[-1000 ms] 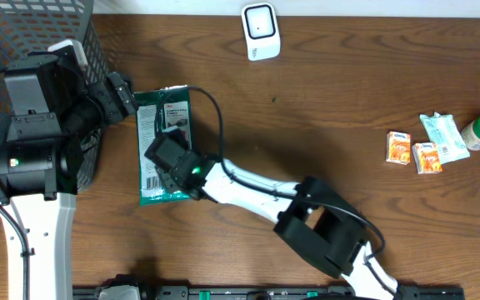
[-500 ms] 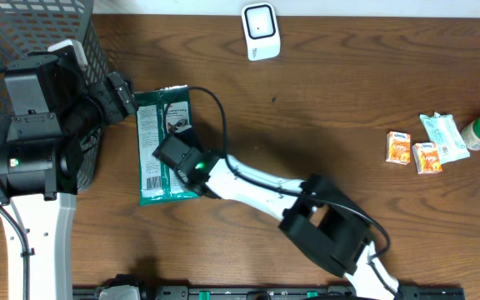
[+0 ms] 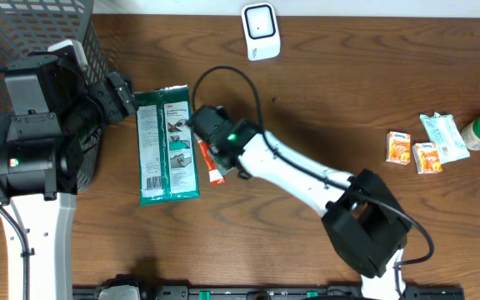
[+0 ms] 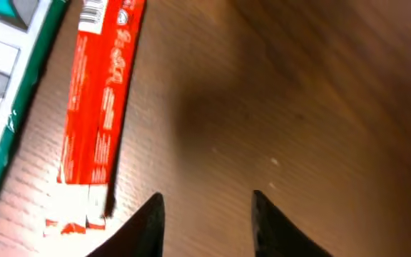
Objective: Scan the item barcode
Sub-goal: 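Grasp the red tube and drag it right off the package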
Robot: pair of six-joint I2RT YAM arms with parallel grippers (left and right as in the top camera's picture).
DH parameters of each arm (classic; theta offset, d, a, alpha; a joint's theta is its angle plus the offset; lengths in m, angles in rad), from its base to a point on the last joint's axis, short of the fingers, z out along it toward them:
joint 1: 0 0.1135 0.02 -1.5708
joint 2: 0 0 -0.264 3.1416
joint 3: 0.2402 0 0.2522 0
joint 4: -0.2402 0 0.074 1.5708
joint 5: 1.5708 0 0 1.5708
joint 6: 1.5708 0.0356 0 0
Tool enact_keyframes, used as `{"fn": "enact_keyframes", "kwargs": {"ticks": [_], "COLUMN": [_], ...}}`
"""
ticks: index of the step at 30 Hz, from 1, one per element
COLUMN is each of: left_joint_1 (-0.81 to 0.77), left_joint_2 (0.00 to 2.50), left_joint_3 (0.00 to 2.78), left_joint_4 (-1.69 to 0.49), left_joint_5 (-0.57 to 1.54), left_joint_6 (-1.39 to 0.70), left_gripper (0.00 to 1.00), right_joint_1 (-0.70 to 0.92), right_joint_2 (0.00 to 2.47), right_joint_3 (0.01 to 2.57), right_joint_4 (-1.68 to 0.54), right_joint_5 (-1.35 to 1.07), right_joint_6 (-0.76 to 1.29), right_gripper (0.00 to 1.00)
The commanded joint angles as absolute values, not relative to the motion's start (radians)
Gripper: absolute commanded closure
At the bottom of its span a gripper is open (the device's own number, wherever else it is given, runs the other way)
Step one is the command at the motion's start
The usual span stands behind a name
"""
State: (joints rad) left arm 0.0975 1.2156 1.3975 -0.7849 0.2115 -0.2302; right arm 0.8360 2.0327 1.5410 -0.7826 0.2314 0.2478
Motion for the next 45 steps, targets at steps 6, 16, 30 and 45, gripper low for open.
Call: {"fn": "enact_keyframes", "kwargs": {"ticks": [6,16,30,45], "left_joint_1": [0.102,0.102,0.102,0.102], "left_joint_2": [1.215,1.215,1.215,1.215], "left_joint_3": [1.403,1.403,1.403,1.403], "left_joint_4": [-0.785,-0.785,-0.785,-0.785], "left_joint_5": [0.217,0.217,0.217,0.217], "left_joint_6": [-0.218,-0.218,-0.218,-0.218], "left_gripper": [0.13,0.13,0.13,0.13], "right_joint_1": [0.822,0.871,0.814,0.784], "right_joint_2": [2.048,2.048,1.971,1.962], "right_joint_3": [1.450,1.299,1.268,1.267], "right_joint_4": [-0.582,-0.414,-0.538,-0.679], "right_joint_5": [-0.099,0.012,0.205,0.299], "right_joint_6": [0.269,0.330,0.205,-0.024], "right_gripper": [0.55,0.63,0.99,0.64]}}
